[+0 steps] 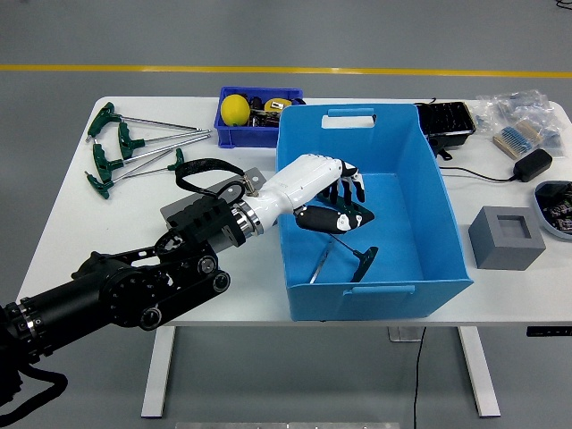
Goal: Lift tool from toolbox,place it in box,lift tool from toolbox,place it in box
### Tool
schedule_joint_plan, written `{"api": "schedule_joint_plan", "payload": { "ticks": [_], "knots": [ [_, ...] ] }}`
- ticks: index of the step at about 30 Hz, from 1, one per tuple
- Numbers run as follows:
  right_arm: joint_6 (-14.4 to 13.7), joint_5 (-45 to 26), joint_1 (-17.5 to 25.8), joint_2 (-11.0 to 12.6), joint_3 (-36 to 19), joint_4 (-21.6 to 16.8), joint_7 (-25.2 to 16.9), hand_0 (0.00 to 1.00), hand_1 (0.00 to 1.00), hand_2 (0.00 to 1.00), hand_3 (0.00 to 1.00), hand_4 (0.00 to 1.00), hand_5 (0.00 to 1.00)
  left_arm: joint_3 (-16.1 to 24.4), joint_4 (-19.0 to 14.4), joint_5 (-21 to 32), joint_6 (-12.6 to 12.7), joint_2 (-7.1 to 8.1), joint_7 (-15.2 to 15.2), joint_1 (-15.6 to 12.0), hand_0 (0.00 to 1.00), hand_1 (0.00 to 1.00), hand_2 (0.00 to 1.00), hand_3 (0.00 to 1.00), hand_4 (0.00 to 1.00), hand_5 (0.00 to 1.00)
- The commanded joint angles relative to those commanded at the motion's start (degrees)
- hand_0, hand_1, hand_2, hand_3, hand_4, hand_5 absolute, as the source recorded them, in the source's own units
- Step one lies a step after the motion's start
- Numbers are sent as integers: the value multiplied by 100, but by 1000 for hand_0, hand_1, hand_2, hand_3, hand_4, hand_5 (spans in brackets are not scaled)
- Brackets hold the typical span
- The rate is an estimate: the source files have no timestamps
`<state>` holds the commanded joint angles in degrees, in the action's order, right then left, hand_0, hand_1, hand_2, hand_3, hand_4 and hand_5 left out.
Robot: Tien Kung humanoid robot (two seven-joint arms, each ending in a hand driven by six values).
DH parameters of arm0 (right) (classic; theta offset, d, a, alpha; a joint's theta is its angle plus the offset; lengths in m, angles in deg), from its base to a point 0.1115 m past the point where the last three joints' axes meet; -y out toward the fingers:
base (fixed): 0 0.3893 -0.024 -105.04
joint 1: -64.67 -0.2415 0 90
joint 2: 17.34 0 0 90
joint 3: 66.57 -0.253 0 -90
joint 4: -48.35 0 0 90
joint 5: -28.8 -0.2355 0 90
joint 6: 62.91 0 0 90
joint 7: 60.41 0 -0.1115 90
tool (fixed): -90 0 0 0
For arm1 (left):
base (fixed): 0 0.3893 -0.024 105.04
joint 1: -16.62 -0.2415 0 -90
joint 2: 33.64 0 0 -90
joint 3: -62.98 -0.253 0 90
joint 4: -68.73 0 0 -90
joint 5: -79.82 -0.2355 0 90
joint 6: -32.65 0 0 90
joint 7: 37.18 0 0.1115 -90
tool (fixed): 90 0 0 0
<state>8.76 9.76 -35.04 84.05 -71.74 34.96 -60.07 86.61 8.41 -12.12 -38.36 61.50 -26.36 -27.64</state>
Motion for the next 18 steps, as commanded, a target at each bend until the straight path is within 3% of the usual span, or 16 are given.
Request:
{"api": "schedule_joint_plan", "payload": {
  "ticks": [2, 3, 8, 9, 18],
  "knots": [
    [2, 3, 0, 1, 0, 0, 1, 701, 673, 720, 551, 786, 690, -1, -12, 47, -13, 1, -9, -5, 317, 366, 468, 542, 761, 545],
    [3, 4, 0, 1, 0, 0, 2, 701, 672, 720, 551, 787, 690, 2, -19, 66, -24, 6, -18, -8, 348, 437, 553, 568, 769, 514],
    [7, -3, 0, 4, 5, 1, 0, 701, 672, 720, 551, 787, 690, 206, -6, 233, -136, 42, -113, -97, 348, 437, 553, 568, 769, 514],
    [7, -10, 2, 3, 8, 1, -2, 701, 672, 721, 551, 786, 690, 275, 5, 350, -134, 49, -118, -132, 485, 575, 670, 599, 775, 518],
    [13, -69, 22, -5, 42, 3, -15, 701, 673, 720, 551, 787, 690, 1281, -184, 1279, 379, 213, 111, -732, 514, 589, 677, 591, 779, 524]
  ]
}}
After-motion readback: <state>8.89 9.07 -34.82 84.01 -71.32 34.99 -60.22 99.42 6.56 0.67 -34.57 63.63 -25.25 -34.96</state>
